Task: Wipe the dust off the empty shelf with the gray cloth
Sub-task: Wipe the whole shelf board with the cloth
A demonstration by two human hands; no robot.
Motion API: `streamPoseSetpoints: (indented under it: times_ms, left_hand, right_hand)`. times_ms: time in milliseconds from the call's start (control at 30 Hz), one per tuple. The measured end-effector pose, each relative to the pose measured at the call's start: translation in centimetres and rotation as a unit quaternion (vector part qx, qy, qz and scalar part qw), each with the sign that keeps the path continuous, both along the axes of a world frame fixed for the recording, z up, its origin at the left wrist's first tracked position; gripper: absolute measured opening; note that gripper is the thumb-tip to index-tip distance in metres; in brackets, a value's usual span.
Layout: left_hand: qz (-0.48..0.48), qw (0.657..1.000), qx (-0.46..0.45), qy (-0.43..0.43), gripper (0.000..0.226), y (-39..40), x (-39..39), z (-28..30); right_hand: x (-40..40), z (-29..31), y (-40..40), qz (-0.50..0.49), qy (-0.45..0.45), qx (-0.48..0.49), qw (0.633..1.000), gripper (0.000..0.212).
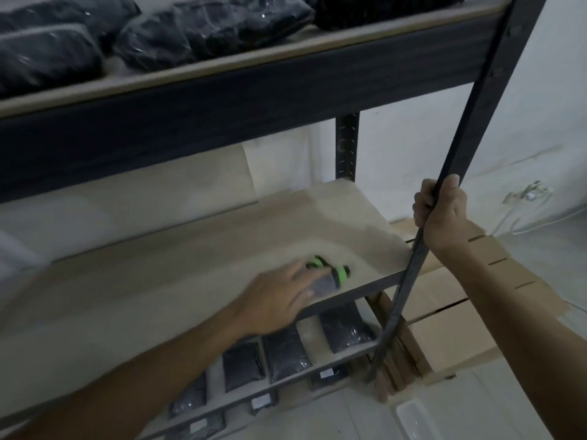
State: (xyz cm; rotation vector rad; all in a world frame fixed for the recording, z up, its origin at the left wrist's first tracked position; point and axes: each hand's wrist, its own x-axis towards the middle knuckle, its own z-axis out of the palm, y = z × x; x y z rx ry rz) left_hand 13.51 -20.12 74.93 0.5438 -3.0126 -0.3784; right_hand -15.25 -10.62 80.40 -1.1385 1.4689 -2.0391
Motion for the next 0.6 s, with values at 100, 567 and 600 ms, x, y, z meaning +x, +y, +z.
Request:
streamPoseSetpoints:
  times_ms: [100, 567, 600]
  left_hand:
    - [-0.066, 0.997, 0.017, -0.029, 0.049, 3.4, 2.0, -0.2]
    - [0.168, 0.979, 0.041, 0.11, 0.049, -10.8, 8.3, 3.7]
    - [0.185, 0.976, 0.023, 0.111, 0.05, -12.7, 8.3, 3.9]
  right_hand:
    - [0.2, 0.1, 0.4, -0.042, 0.044, 0.016, 0.998, 0.063]
    - [7.6, -7.7, 1.2, 0.021, 0.398, 0.196, 0.896, 0.029]
    - [7.2, -7.7, -0.5, 0.051, 0.439, 0.243, 0.864, 0.036]
